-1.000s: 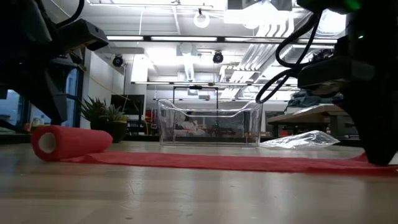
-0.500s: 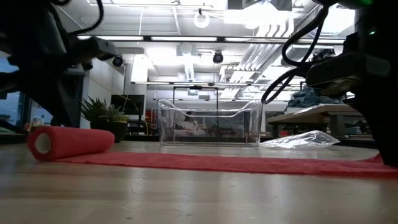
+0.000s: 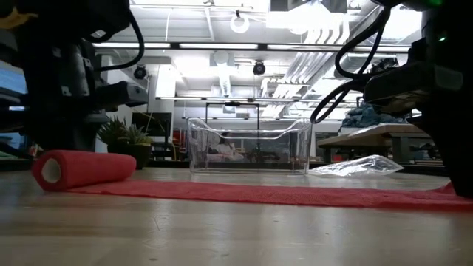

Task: Roll bandage
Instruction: Roll the red bandage

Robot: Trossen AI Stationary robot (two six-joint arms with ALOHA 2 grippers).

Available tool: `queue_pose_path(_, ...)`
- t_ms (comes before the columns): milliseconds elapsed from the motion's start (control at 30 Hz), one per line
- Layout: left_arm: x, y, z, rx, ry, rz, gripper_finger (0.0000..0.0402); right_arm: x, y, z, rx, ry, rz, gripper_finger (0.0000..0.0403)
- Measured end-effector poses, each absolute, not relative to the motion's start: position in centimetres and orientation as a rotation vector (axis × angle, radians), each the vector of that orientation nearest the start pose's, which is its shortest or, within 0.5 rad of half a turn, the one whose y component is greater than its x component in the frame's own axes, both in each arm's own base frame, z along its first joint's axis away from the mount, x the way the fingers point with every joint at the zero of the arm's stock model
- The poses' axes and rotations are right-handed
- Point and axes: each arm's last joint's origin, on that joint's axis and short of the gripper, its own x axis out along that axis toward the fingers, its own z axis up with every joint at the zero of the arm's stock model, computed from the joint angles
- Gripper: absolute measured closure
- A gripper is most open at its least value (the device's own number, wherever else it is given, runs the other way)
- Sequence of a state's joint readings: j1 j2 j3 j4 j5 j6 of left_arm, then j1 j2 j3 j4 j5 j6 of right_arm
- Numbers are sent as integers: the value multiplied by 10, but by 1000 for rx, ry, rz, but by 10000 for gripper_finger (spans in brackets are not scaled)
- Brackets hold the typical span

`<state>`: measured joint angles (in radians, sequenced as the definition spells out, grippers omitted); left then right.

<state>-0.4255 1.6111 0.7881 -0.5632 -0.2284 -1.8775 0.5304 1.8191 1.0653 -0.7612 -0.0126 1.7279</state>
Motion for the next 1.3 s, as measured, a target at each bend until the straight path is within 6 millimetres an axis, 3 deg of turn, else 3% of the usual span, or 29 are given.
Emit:
queue_pose_path(167, 241, -104, 135, -1149, 958, 1033, 402, 267, 157, 139, 974, 1348, -882, 403)
queue_pose_path(467, 252, -108, 155, -1191, 874, 938, 401, 267, 157, 139, 968, 1345, -887, 403)
queue_pose_path(933, 288, -105, 179, -1263, 591, 678, 401, 265, 158, 145, 951, 1345, -893, 403)
queue_pose_path(1100, 287, -103, 188, -1218, 580, 637, 401, 262, 160, 157, 932, 1350, -892, 403)
queue_pose_path(1300, 280, -101, 184, -1174, 654, 684, 401, 257, 161, 164, 947, 1321, -926, 403)
